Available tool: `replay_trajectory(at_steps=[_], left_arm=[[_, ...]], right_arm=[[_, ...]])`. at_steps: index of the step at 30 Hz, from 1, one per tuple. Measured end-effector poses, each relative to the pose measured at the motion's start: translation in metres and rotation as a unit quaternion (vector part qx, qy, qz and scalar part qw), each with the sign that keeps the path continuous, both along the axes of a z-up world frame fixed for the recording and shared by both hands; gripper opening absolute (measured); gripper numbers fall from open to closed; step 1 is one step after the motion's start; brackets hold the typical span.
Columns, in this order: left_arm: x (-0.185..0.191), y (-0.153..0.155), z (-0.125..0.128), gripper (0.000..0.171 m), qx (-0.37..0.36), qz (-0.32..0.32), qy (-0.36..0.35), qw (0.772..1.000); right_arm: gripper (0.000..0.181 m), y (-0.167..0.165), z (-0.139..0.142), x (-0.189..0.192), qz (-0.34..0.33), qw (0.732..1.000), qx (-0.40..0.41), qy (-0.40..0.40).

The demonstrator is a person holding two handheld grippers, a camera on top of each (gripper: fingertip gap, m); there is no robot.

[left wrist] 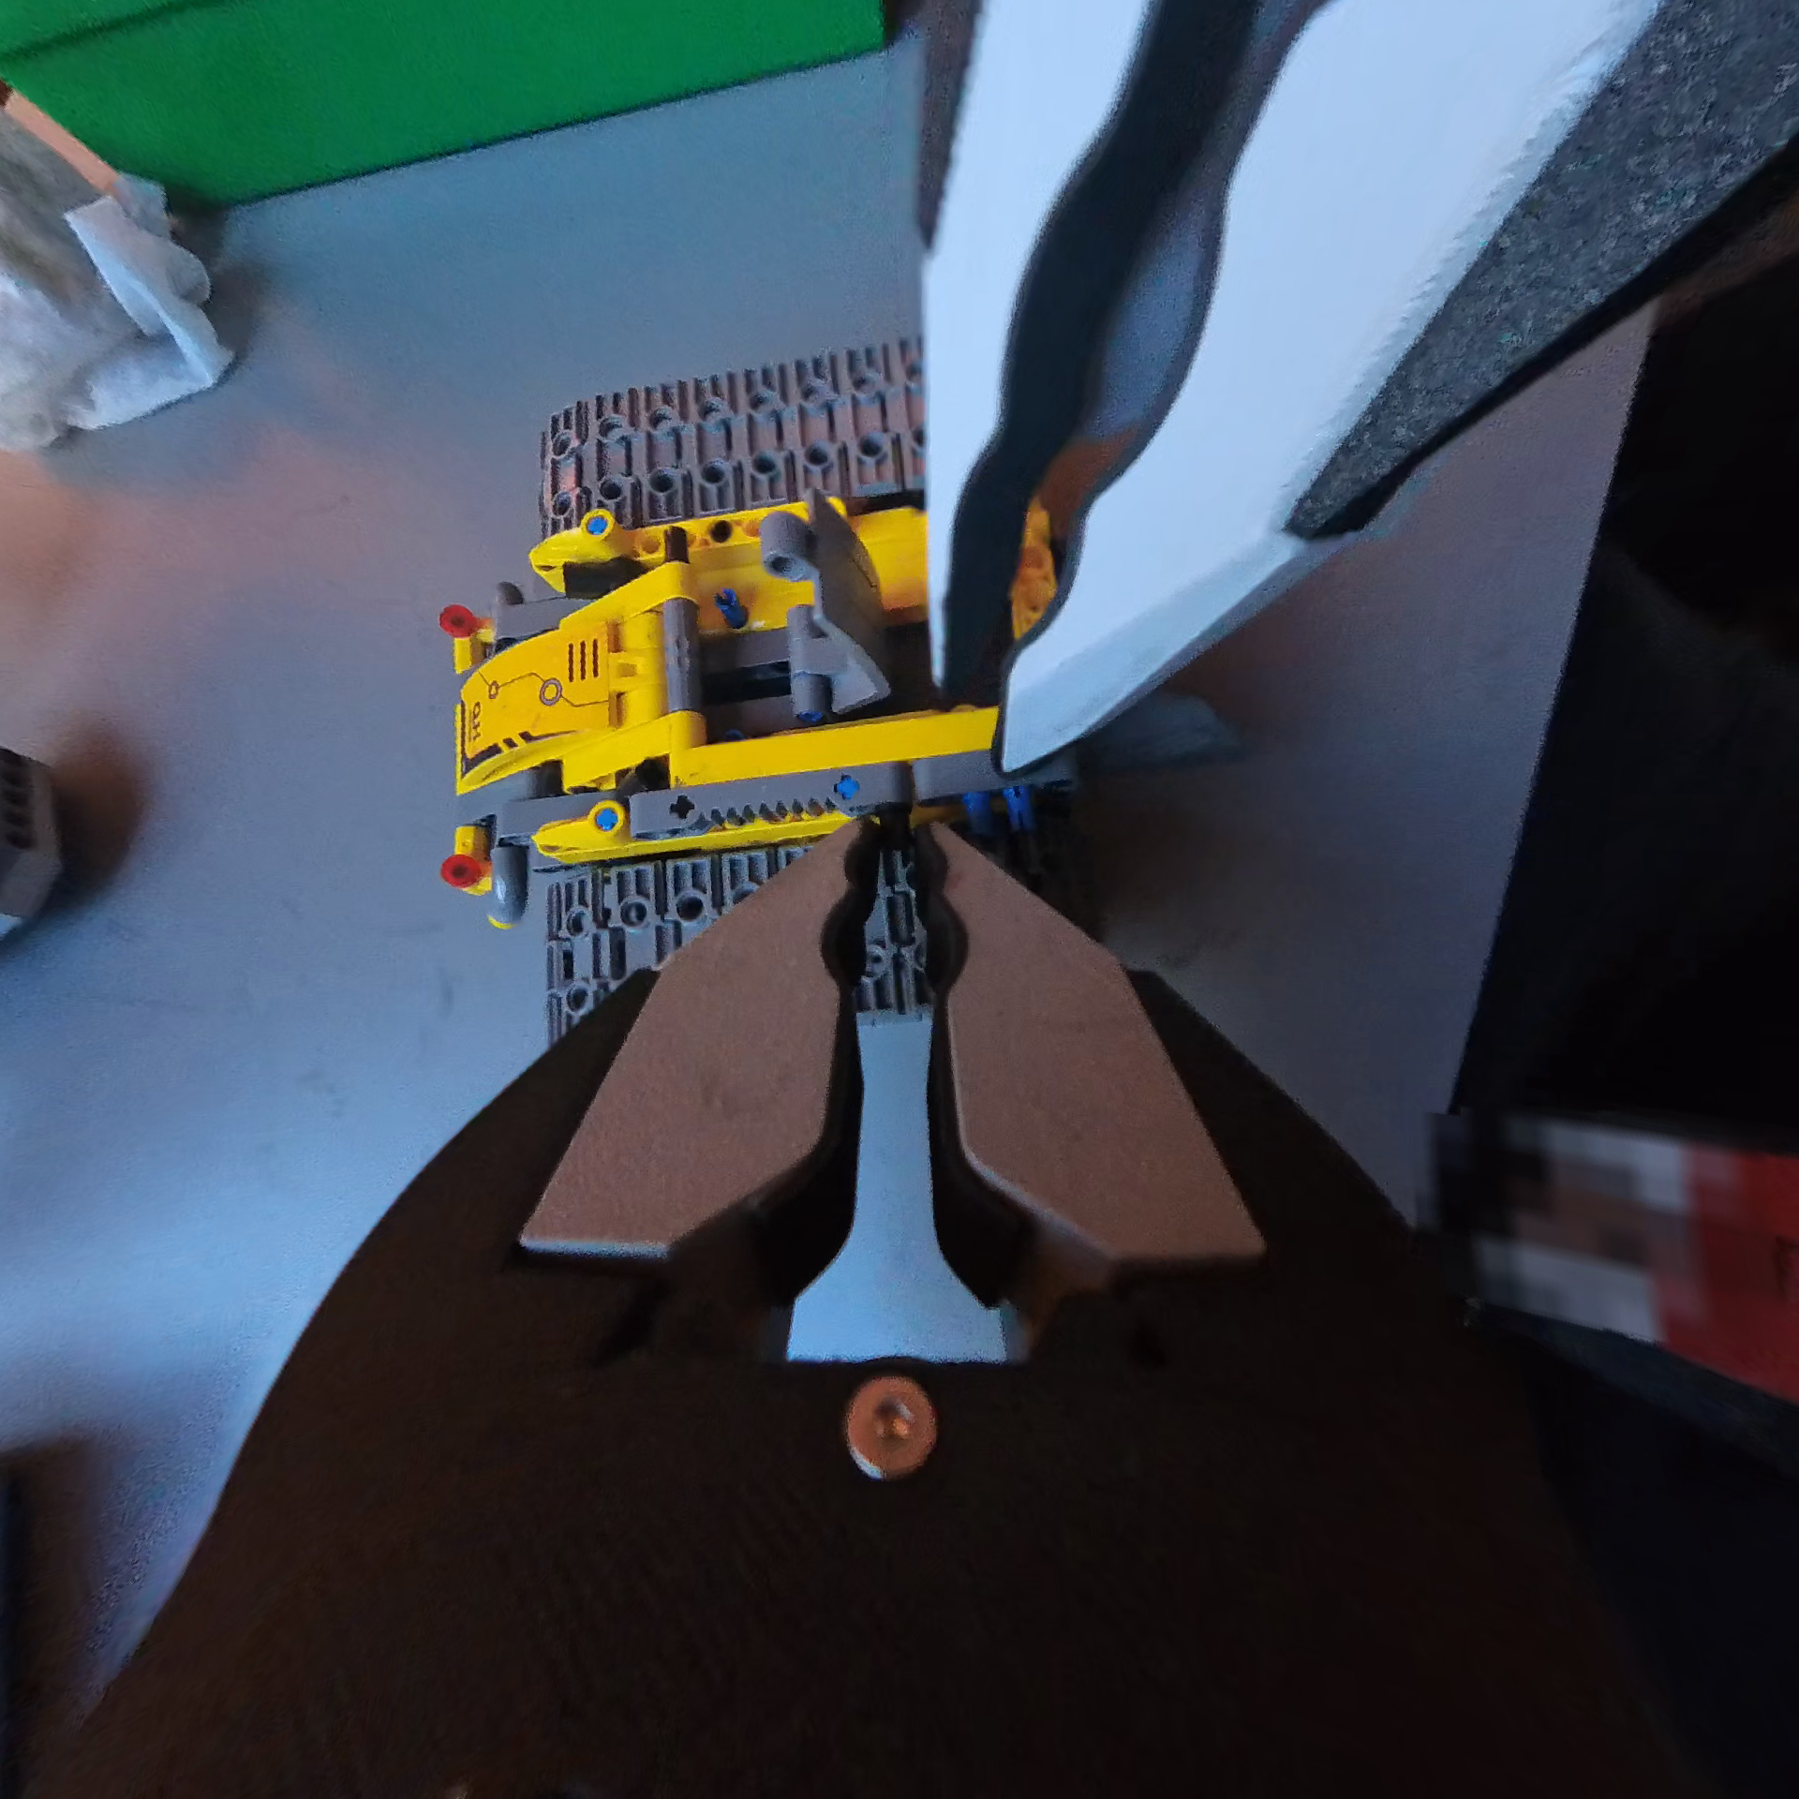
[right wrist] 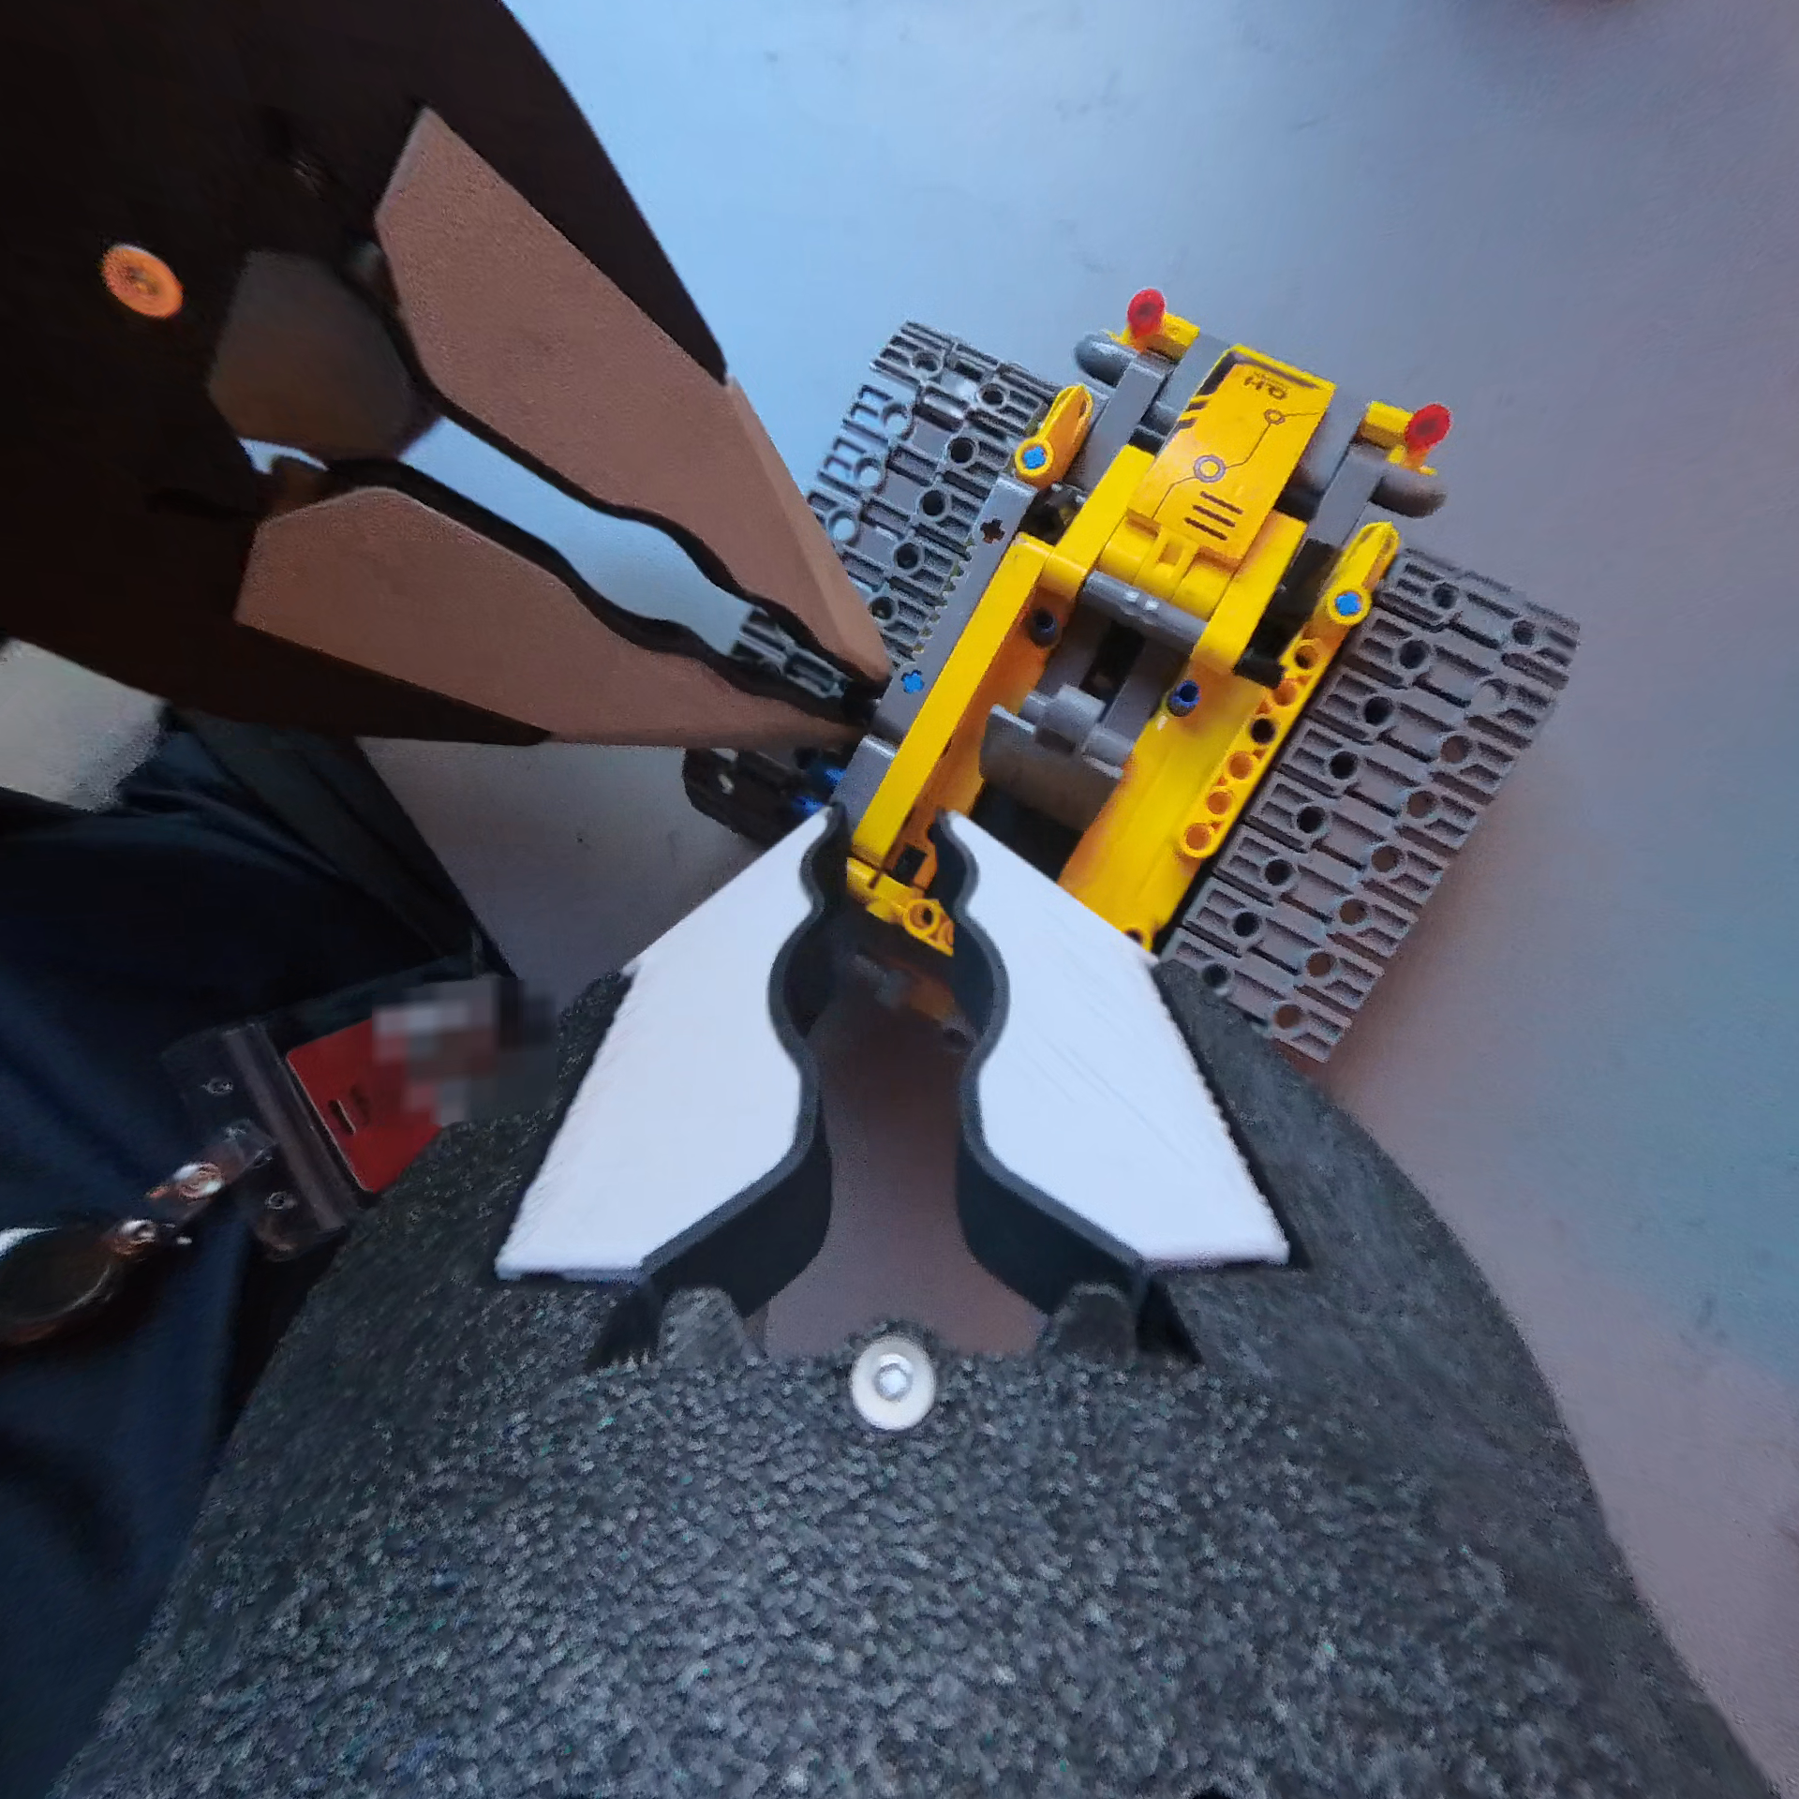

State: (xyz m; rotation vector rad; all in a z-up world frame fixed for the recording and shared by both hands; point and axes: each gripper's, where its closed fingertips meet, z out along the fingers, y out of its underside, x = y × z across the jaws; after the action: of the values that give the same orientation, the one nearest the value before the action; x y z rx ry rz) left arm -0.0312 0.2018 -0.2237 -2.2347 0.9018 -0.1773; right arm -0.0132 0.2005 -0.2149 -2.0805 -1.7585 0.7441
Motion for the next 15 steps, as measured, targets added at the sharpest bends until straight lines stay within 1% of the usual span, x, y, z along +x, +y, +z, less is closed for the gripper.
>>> replay_trajectory(at_steps=[2, 4, 7, 9, 12, 15], left_arm=[[0.001, -0.003, 0.000, 0.004, -0.015, 0.009, -0.045, 0.999], [0.001, -0.004, 0.000, 0.004, -0.039, 0.005, -0.080, 0.996], [0.001, -0.009, 0.000, 0.006, -0.091, -0.008, -0.088, 0.992], [-0.002, -0.010, -0.001, 0.004, -0.114, -0.017, -0.056, 0.992], [-0.004, -0.008, -0.002, 0.004, -0.123, -0.034, -0.001, 0.992], [-0.008, -0.003, -0.003, 0.003, -0.082, -0.049, 0.083, 0.992]], right_arm=[[0.010, -0.007, 0.000, -0.001, 0.003, 0.999, -0.030, 0.026], [0.010, -0.009, 0.000, -0.001, 0.011, 0.999, -0.014, 0.041], [0.012, -0.015, 0.000, -0.004, 0.028, 0.999, -0.006, 0.046], [0.012, -0.017, 0.000, -0.006, 0.036, 0.998, -0.009, 0.050], [0.011, -0.015, 0.000, -0.008, 0.037, 0.998, 0.002, 0.053], [0.011, -0.012, -0.001, -0.011, 0.031, 0.998, 0.029, 0.048]])
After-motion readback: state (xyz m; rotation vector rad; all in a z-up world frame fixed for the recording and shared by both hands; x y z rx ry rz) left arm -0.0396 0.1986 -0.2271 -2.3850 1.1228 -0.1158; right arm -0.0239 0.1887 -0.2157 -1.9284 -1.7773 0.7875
